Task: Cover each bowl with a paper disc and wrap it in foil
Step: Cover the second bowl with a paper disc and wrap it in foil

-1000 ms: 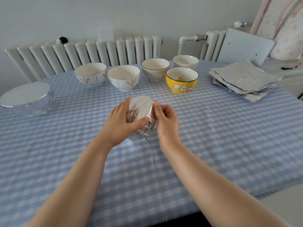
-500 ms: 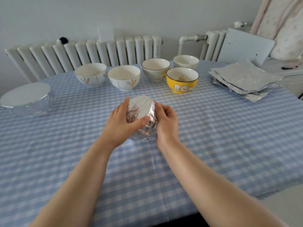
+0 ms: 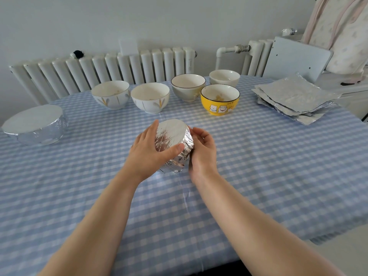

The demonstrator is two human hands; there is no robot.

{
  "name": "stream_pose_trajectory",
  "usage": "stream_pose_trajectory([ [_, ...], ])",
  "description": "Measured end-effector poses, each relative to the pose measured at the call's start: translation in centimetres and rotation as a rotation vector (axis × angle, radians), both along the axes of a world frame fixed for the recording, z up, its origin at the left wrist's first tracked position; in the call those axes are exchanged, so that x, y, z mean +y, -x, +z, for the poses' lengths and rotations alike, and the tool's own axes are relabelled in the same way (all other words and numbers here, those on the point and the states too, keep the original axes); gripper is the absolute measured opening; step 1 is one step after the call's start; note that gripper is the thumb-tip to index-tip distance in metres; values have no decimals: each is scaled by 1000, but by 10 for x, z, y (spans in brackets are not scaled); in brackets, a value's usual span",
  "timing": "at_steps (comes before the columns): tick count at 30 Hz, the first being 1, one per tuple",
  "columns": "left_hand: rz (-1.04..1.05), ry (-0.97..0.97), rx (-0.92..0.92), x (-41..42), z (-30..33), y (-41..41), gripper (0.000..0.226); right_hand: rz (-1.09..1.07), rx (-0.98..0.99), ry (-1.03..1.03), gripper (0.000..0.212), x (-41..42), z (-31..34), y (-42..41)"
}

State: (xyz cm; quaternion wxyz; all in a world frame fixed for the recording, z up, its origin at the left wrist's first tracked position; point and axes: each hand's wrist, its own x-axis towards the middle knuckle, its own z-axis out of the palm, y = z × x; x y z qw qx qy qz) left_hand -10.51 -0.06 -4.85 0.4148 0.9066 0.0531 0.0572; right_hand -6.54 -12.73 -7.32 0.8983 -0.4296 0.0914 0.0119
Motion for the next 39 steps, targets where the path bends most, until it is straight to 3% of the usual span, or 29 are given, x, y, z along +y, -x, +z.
stream_pose_trajectory([
  [12,15,85,5,2,-1,-3,129,12,-12,76,29,-1,-6,-1],
  [18,8,15,29,0,3,-4,130,1,-18,343,22,-6,-4,4],
  [21,8,5,50,-2,6,-6,131,28,-50,511,35,-6,-7,5],
  [28,17,69,62,-1,5,-6,131,198,-54,166,39,-16,-8,12],
  [33,30,187,82,6,2,-7,129,320,-151,303,30,-11,-6,20],
  [39,34,224,79,6,3,-6,127,423,-121,436,42,-19,-7,16],
])
